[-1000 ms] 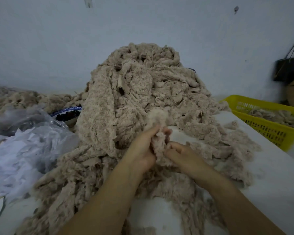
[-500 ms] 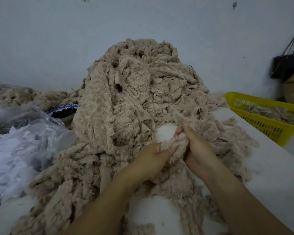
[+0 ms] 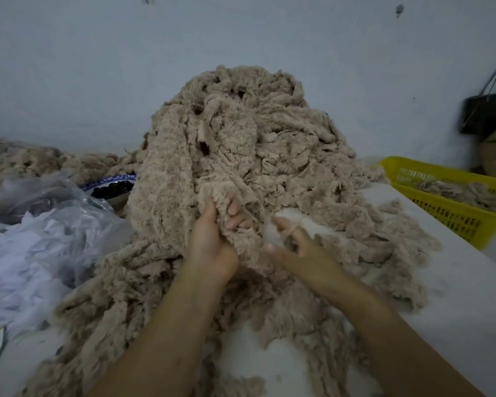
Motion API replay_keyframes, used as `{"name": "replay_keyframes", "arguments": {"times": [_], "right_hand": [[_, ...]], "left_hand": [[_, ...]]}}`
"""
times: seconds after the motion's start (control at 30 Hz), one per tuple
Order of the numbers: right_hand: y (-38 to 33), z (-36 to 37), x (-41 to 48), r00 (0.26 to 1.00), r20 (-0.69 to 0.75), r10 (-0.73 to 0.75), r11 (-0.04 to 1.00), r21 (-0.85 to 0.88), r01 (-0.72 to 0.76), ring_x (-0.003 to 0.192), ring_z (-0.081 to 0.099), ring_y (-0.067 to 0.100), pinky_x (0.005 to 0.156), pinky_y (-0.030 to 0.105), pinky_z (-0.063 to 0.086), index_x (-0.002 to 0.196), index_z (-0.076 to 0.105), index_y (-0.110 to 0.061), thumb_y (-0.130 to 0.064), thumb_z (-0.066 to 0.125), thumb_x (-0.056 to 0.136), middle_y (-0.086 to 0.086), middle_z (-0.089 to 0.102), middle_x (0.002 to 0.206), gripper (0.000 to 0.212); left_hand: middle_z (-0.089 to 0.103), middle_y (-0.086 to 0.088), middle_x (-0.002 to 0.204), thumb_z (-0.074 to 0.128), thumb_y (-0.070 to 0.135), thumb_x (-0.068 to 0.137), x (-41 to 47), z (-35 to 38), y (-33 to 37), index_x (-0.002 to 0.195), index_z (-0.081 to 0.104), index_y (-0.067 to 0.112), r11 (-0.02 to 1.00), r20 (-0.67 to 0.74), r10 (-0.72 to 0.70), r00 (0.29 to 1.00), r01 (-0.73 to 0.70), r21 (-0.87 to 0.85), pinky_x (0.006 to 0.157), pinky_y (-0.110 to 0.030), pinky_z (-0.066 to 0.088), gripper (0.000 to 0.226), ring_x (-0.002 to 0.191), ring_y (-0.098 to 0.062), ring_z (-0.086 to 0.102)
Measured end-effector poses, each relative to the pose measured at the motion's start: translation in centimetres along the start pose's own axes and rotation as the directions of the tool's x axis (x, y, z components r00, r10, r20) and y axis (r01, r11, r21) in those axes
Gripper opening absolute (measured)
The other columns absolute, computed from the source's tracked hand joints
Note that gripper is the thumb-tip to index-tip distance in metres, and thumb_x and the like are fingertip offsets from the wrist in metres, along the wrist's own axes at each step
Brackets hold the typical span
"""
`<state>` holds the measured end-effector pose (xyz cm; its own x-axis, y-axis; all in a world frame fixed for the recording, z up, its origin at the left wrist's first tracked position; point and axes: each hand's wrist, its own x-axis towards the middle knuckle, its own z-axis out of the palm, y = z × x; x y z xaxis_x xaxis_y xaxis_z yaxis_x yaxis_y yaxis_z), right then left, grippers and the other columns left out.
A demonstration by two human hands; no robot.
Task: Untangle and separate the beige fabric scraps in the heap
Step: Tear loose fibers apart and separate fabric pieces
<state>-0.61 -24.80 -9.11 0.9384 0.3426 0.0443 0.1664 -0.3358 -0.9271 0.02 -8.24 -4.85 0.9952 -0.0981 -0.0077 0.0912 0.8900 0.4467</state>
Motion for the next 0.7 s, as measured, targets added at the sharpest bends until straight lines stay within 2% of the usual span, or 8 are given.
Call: {"name": "replay_keyframes", "arguments": {"times": [0.07, 0.13, 0.23, 0.37, 0.43, 0.5, 0.6, 0.7], "right_hand": [[0.1, 0.6, 0.0, 0.994, 0.104, -0.017, 0.986, -0.165, 0.034, 0.074, 0.058, -0.018, 0.064, 0.008, 0.042, 0.087, 0.061, -0.062, -0.076, 0.065, 0.074, -0.038, 0.063, 0.081, 0.02], [0.3, 0.4, -0.2, 0.995, 0.09, -0.04, 0.973, -0.223, 0.059, 0.065, 0.059, -0.012, 0.058, 0.01, 0.042, 0.077, 0.065, -0.048, -0.05, 0.066, 0.089, -0.028, 0.065, 0.069, 0.013], [0.2, -1.0, -0.4, 0.996, -0.048, 0.072, 0.964, 0.258, -0.057, 0.062, 0.065, 0.006, 0.056, 0.018, 0.047, 0.087, 0.068, -0.023, -0.033, 0.067, 0.092, -0.008, 0.069, 0.071, 0.012], [-0.2, -1.9, -0.2, 0.996, -0.009, 0.085, 0.714, 0.698, -0.055, 0.049, 0.042, 0.006, 0.042, 0.018, 0.035, 0.091, 0.062, -0.01, -0.041, 0.075, 0.074, -0.003, 0.053, 0.067, 0.037], [-0.4, -1.4, 0.0, 0.997, -0.042, 0.067, 0.73, 0.683, -0.02, 0.045, 0.036, 0.006, 0.039, 0.018, 0.03, 0.088, 0.06, -0.009, -0.043, 0.074, 0.073, -0.002, 0.048, 0.065, 0.04], [-0.5, -1.0, 0.0, 0.99, -0.103, 0.097, 0.797, 0.604, -0.015, 0.042, 0.029, 0.006, 0.039, 0.018, 0.026, 0.087, 0.055, -0.012, -0.047, 0.072, 0.074, -0.002, 0.039, 0.059, 0.041], [-0.3, -1.2, 0.1, 0.963, -0.211, 0.167, 0.836, 0.548, -0.025, 0.042, 0.02, 0.007, 0.042, 0.022, 0.019, 0.133, 0.049, -0.016, -0.053, 0.065, 0.082, -0.008, 0.024, 0.051, 0.065], [-0.6, -1.6, 0.0, 0.935, -0.288, 0.209, 0.827, 0.562, -0.011, 0.044, 0.017, 0.01, 0.042, 0.023, 0.019, 0.118, 0.063, -0.02, -0.063, 0.059, 0.078, -0.006, 0.026, 0.055, 0.058]], "left_hand": [[0.045, 0.006, 0.061, 0.033, 0.043, 0.106, 0.3, 0.6, 0.6, 0.083, 0.058, 0.014, 0.998, 0.025, 0.0, 1.0, 0.002, -0.064, 0.051, -0.018, 0.035, 0.045, 0.043, -0.005, 0.035], [0.044, 0.007, 0.06, 0.036, 0.044, 0.105, 0.6, 0.9, 2.0, 0.084, 0.058, 0.013, 0.997, 0.028, 0.039, 0.999, -0.037, -0.069, 0.049, -0.016, 0.029, 0.043, 0.041, -0.004, 0.031], [0.042, 0.007, 0.055, 0.041, 0.048, 0.104, 0.5, 0.5, 4.0, 0.084, 0.059, 0.016, 0.953, -0.122, 0.182, 0.976, -0.144, 0.267, 0.041, -0.017, 0.025, 0.041, 0.038, -0.005, 0.026], [0.067, 0.015, 0.062, 0.048, 0.068, 0.093, -0.7, -0.5, 2.8, 0.084, 0.073, 0.037, 0.304, -0.122, 0.36, 0.925, 0.007, 0.953, 0.051, -0.023, 0.042, 0.041, 0.052, 0.0, 0.061], [0.074, 0.02, 0.078, 0.053, 0.076, 0.083, -1.6, -0.6, 1.3, 0.093, 0.073, 0.052, 0.152, 0.01, 0.075, 0.997, -0.021, 0.988, 0.061, -0.023, 0.053, 0.033, 0.071, 0.005, 0.069], [0.075, -0.003, 0.073, 0.066, 0.078, 0.07, -1.8, -0.7, -0.1, 0.084, 0.078, 0.03, 0.08, 0.022, -0.116, 0.993, -0.012, 0.997, 0.068, -0.029, 0.057, 0.052, 0.069, -0.016, 0.071], [0.068, -0.028, 0.076, 0.073, 0.062, 0.076, -1.7, -0.6, -0.1, 0.081, 0.074, 0.002, 0.161, -0.017, -0.045, 0.999, 0.024, 0.987, 0.071, -0.032, 0.047, 0.06, 0.068, -0.03, 0.062], [0.077, -0.008, 0.102, 0.072, 0.056, 0.075, -1.8, -0.7, 0.4, 0.099, 0.078, 0.013, 0.346, -0.054, -0.067, 0.996, 0.074, 0.935, 0.079, -0.028, 0.054, 0.05, 0.096, -0.028, 0.072]]}}
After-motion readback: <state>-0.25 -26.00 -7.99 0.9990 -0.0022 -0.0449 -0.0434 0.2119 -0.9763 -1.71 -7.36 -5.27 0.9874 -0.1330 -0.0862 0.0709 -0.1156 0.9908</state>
